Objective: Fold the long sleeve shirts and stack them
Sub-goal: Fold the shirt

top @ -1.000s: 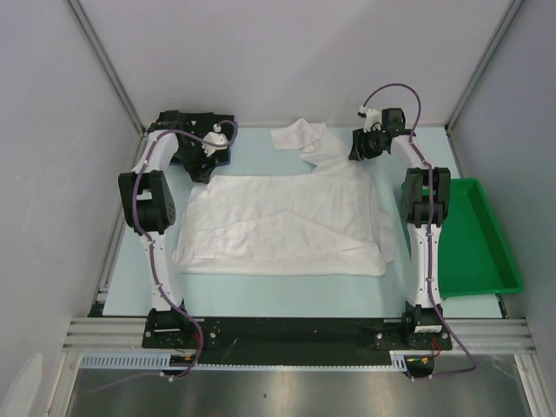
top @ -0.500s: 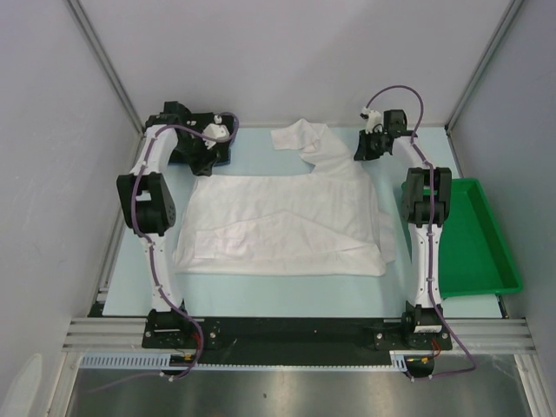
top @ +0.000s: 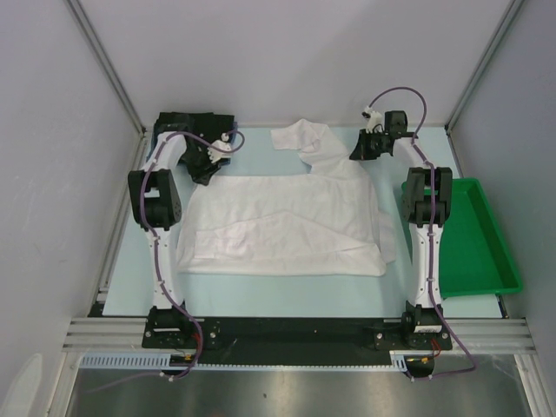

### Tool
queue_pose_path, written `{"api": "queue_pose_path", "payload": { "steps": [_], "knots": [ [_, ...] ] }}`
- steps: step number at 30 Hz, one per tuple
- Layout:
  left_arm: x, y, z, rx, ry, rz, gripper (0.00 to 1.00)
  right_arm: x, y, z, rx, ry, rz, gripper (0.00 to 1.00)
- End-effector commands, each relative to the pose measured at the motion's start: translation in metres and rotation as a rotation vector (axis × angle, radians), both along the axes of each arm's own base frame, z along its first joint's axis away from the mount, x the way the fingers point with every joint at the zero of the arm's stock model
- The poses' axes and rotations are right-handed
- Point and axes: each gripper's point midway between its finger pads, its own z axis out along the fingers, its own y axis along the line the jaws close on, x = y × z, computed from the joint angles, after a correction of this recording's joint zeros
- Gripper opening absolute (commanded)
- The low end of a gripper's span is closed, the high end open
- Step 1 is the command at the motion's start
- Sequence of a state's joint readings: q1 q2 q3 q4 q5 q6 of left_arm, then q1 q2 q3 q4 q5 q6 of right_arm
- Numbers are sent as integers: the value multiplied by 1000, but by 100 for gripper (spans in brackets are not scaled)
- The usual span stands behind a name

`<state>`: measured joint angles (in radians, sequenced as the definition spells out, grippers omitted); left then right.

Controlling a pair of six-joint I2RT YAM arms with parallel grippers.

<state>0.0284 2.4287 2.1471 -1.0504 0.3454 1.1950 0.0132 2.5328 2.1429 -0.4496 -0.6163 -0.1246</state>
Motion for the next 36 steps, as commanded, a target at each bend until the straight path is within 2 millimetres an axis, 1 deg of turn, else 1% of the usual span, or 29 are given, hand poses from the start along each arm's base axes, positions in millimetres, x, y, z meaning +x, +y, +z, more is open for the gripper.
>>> {"api": "queue_pose_path", "payload": {
  "steps": [1,3,5,6,7,9,10,12,13,15,18,19,20,21,22,23,24,25,26,27,28,29,30,31,32,33,34,35,36],
  "knots": [
    [16,8,26,21,-89,-29,46,9,8,66,86,-112,3,0],
    [16,9,33,10,-97,-23,40,8,9,74,95,-119,-1,0],
    [14,9,35,5,-97,-24,36,7,9,79,101,-123,-1,0],
    [10,10,35,9,-87,-48,33,7,9,82,103,-127,0,0],
    [7,9,37,4,-86,-55,26,6,10,82,105,-125,3,0],
    [5,10,36,3,-84,-67,21,5,11,87,108,-128,7,0],
    [4,11,36,3,-82,-73,16,6,-4,87,109,-126,-15,0],
    [2,11,37,2,-79,-86,10,3,-4,90,110,-122,-10,0],
    [1,10,38,1,-80,-93,4,2,-5,93,110,-125,-9,0],
    [0,9,42,-15,-86,-101,0,-4,-6,98,114,-122,-6,0],
    [-1,7,55,-40,-119,-118,0,-10,-8,104,122,-117,-10,0],
    [-1,7,59,-41,-128,-124,0,-15,-7,109,127,-117,-8,0],
    [0,8,67,-38,-151,-129,0,-17,-8,112,130,-120,-10,0],
    [-3,6,68,-37,-154,-151,0,-19,-8,115,135,-124,-8,0],
    [-5,6,69,-38,-159,-163,0,-26,-7,119,141,-118,-9,0],
    [-4,6,81,-30,-196,-183,0,-29,-7,121,143,-119,-9,0],
    [-10,4,76,-37,-184,-195,0,-32,-8,124,146,-122,-8,0],
    [-13,4,79,-37,-190,-206,0,-36,-7,132,147,-131,-6,0],
    [-14,4,80,-30,-202,-227,0,-42,-7,127,149,-115,-5,0],
    [-21,3,82,-35,-203,-236,0,-46,-6,129,150,-112,-6,0],
    [-23,3,82,-41,-207,-240,0,-50,-7,129,152,-109,-6,0],
    [-24,6,85,-36,-223,-250,0,-58,-7,133,151,-106,-7,0],
    [-31,6,87,-41,-225,-255,0,-62,-6,134,151,-106,-7,0],
    [-33,6,88,-45,-231,-263,0,-67,-6,138,153,-106,-7,0],
    [-39,8,84,-46,-225,-276,0,-75,-6,142,153,-107,-8,0],
    [-43,10,91,-40,-242,-283,0,-80,-6,144,151,-106,-9,0],
    [-45,10,94,-38,-252,-293,0,-85,-7,146,149,-108,-8,0],
    [-53,12,87,-37,-242,-312,0,-92,-7,158,145,-125,-8,0],
    [-57,13,87,-34,-248,-322,0,-101,-8,149,138,-103,-5,0]
  ]
}}
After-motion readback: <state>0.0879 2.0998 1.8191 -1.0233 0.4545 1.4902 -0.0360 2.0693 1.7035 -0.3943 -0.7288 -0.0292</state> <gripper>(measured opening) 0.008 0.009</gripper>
